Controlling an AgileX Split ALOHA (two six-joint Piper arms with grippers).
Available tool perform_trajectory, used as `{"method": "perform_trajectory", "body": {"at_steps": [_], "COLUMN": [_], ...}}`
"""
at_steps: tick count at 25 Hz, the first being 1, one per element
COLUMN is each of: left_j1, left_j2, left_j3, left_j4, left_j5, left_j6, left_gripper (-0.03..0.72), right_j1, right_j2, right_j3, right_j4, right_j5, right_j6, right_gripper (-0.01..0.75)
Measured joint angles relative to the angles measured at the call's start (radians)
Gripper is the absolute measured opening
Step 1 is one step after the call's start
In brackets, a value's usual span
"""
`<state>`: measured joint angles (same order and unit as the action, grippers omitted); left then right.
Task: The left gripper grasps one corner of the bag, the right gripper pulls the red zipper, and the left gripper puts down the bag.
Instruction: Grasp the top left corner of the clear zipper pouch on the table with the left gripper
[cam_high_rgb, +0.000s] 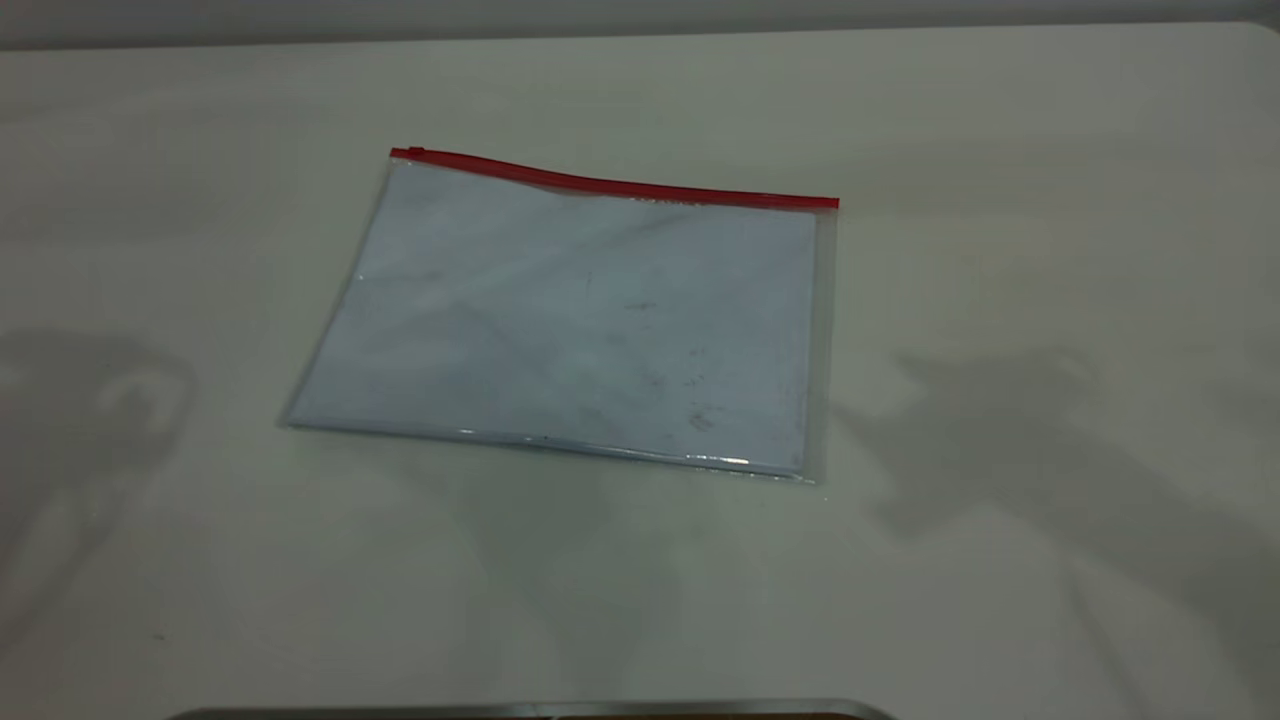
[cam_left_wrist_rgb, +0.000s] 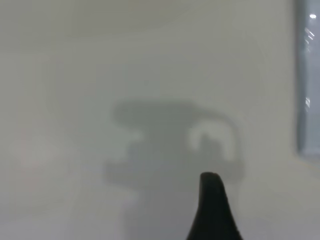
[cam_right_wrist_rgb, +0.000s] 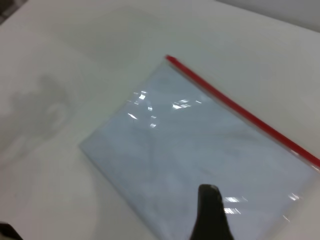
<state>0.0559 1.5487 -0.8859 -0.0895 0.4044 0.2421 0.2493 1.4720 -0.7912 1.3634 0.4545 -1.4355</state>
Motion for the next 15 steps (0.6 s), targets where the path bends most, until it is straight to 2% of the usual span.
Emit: {"method": "perform_trajectory", "body": {"at_steps": [5, 9, 11, 12, 15], "left_j1": [0.0, 0.0, 0.001, 0.001, 0.001], "left_j2": [0.262, 0.454, 0.537, 0.624, 0.747], "left_j3": [-0.195, -0.351, -0.423, -0.5, -0.607], "left_j4": [-0.02, -0.138, -0.244, -0.358, -0.552], "left_j5": [-0.017, -0.013, 0.006, 0.034, 0.092], "left_j6": [0.021, 0.134, 0.243, 0.36, 0.548], "left_gripper": [0.599, 0.591, 0.59, 0.59, 0.59], "right_j1": [0.076, 0.101, 0.102, 0.102, 0.102], "right_j2": [0.203, 0.3, 0.33, 0.351, 0.367], "right_j3": [-0.137, -0.222, -0.25, -0.268, -0.28], "right_j4": [0.037, 0.04, 0.041, 0.043, 0.044], "right_j5": [0.021, 0.034, 0.036, 0.036, 0.036], "right_j6": [-0.028, -0.031, -0.03, -0.028, -0.028], "right_gripper": [0.589, 0.589, 0.589, 0.589, 0.589]}}
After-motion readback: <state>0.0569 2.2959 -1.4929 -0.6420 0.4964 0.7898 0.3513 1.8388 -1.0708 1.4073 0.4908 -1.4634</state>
